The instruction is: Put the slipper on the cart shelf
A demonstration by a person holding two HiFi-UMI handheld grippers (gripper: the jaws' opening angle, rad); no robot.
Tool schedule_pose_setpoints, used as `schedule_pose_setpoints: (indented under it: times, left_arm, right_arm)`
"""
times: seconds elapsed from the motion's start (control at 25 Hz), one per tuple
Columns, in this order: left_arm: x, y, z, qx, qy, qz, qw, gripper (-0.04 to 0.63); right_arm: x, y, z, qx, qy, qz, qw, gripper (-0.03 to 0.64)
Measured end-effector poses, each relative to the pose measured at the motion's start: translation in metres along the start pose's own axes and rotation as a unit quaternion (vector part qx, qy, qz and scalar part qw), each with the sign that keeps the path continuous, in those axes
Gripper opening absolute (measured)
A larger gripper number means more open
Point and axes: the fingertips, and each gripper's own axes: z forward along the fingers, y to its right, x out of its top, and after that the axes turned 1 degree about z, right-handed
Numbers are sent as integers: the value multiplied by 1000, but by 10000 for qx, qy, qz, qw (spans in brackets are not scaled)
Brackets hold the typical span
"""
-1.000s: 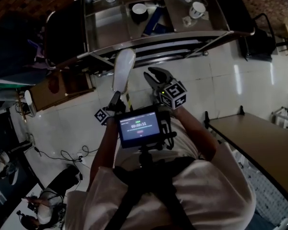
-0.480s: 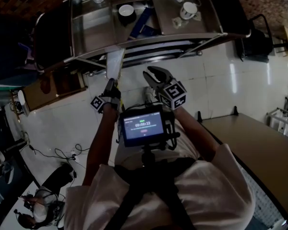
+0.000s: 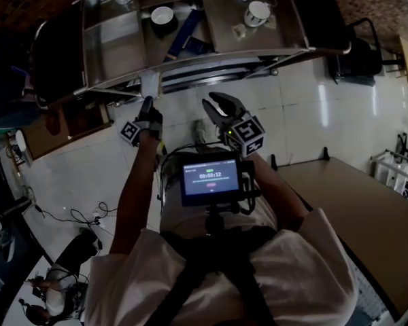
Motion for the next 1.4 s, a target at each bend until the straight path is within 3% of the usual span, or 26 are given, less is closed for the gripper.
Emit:
schedule_pose_setpoints:
  times: [0.32,0.6,1.12,1.28,1.36,1.4]
  left_arm:
    - [5,-23,48,239,55,23,9997,51]
    - [21,-26,87,134,343,-146,9992,51]
    - [30,-37,107,502,544,-130,9972,52]
    - [32,-37,110,443,557,-228,9972,54]
    - [36,-33,108,440,485,-124,9978,93]
    - [35,-32,110,458,405,-37,9981,178]
  right_arm:
    - [4,18,7,-55,-101,90,9999,115]
    - [2,28,15,-94,-148,129,9998,115]
    - [-15,48,4,-394,-205,198,9988,115]
    - [-14,48,6,-410,-159,180,9989,115]
    - [-13,40,9,-397,-155,163,9990,115]
    - [-13,39,10,-384,-156,163,9990,115]
